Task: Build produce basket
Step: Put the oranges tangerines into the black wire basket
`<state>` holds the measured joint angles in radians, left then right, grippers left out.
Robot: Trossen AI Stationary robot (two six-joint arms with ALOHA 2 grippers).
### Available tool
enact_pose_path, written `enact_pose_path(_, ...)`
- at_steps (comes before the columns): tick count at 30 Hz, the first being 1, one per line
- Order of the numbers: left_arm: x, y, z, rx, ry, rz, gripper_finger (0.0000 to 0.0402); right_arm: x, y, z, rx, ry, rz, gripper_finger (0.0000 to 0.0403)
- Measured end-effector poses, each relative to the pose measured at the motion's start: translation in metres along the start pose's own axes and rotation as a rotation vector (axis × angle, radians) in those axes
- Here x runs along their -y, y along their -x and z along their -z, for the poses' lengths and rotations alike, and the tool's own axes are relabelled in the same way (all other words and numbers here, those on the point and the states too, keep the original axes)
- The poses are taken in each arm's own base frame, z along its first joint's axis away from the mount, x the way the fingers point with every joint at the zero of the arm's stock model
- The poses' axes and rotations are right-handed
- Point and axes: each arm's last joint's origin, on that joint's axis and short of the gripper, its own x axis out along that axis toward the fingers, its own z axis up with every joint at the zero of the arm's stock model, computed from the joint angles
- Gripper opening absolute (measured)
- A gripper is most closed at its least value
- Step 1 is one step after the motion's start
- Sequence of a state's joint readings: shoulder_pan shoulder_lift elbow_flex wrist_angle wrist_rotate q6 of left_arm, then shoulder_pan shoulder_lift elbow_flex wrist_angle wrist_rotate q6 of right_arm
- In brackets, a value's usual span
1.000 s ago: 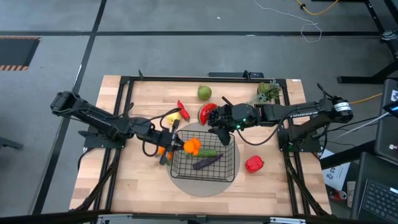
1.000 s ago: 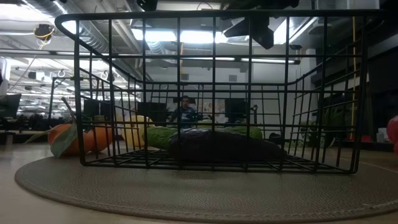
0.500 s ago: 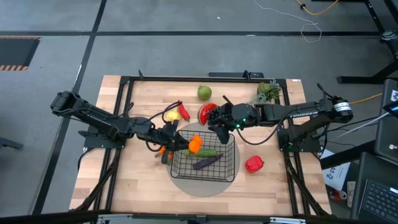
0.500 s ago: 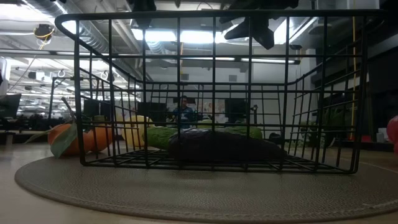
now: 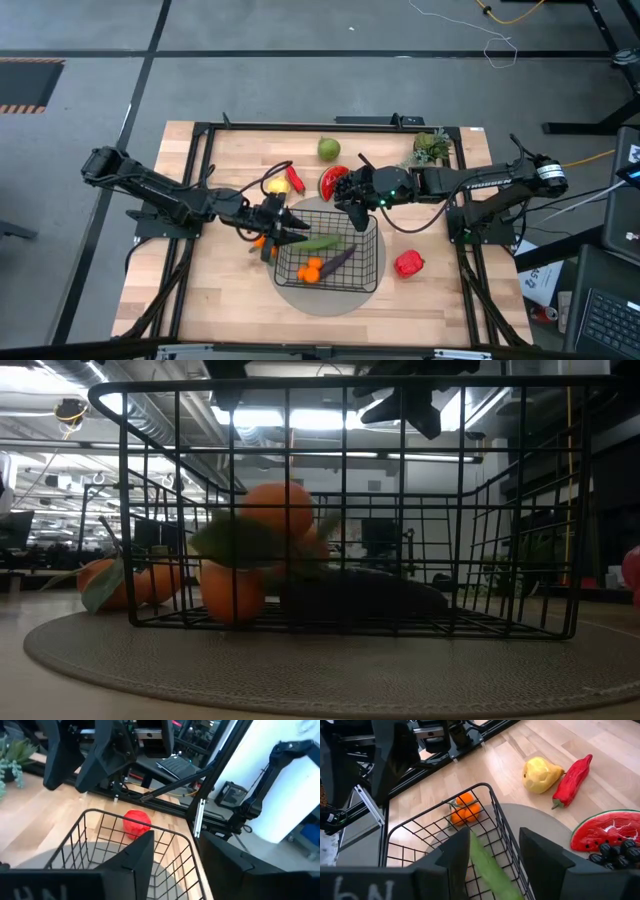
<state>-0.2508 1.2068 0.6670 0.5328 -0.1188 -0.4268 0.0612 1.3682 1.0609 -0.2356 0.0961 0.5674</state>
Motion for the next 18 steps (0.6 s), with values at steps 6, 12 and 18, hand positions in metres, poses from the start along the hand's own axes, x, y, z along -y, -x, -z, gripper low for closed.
enact_pose_path(6, -0.005, 0.000, -0.002, 0.004, 0.111, -0.020, 0.0153, 0.000, 0.000, 0.000, 0.000, -0.002, 0.000, 0.0171)
enact_pose_path(12, -0.013, 0.006, -0.011, 0.016, 0.172, -0.062, 0.0152, 0.000, 0.000, 0.000, -0.001, -0.004, -0.001, 0.0171)
enact_pose_path(18, -0.019, 0.021, -0.012, -0.101, 0.232, -0.092, 0.0152, 0.000, 0.000, 0.000, -0.003, -0.003, 0.000, 0.0171)
